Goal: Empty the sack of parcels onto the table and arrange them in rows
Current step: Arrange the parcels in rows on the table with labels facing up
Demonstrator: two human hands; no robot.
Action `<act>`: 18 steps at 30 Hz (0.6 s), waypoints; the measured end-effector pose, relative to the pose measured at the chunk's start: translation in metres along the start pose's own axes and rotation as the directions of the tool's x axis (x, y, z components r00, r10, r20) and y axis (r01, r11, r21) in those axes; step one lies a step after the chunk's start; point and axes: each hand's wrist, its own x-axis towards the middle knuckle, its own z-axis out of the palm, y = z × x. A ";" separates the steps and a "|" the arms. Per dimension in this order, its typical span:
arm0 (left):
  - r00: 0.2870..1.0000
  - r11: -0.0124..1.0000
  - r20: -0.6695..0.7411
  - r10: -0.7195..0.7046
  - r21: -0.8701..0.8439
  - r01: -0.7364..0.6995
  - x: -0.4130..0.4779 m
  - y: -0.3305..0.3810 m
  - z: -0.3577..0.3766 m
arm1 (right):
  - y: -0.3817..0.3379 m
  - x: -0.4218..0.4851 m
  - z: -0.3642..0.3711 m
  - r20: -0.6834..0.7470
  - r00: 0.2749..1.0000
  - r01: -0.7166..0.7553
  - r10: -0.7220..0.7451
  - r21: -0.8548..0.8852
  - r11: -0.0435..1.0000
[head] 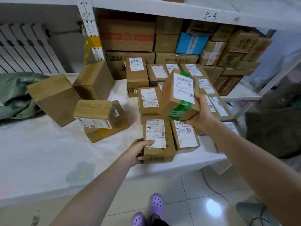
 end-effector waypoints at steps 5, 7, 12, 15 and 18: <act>0.999 0.998 -0.030 0.043 0.052 -0.042 0.018 0.002 0.014 | 0.002 0.011 0.005 0.049 0.998 -0.029 0.031 -0.035 0.999; 0.988 0.982 -0.091 0.122 0.153 -0.108 0.019 0.008 0.019 | 0.004 0.018 0.009 0.079 0.996 -0.044 0.049 -0.061 0.997; 0.762 0.795 -0.329 0.558 0.473 -0.378 0.010 0.061 0.010 | -0.005 0.043 0.034 0.072 0.997 -0.029 0.038 -0.128 0.991; 0.628 0.692 -0.334 0.703 0.527 -0.494 -0.002 0.103 -0.001 | -0.014 0.060 0.054 0.098 0.995 -0.014 0.031 -0.166 0.986; 0.530 0.627 -0.360 0.768 0.591 -0.508 -0.012 0.149 -0.009 | -0.019 0.079 0.078 0.142 0.988 -0.023 0.057 -0.229 0.973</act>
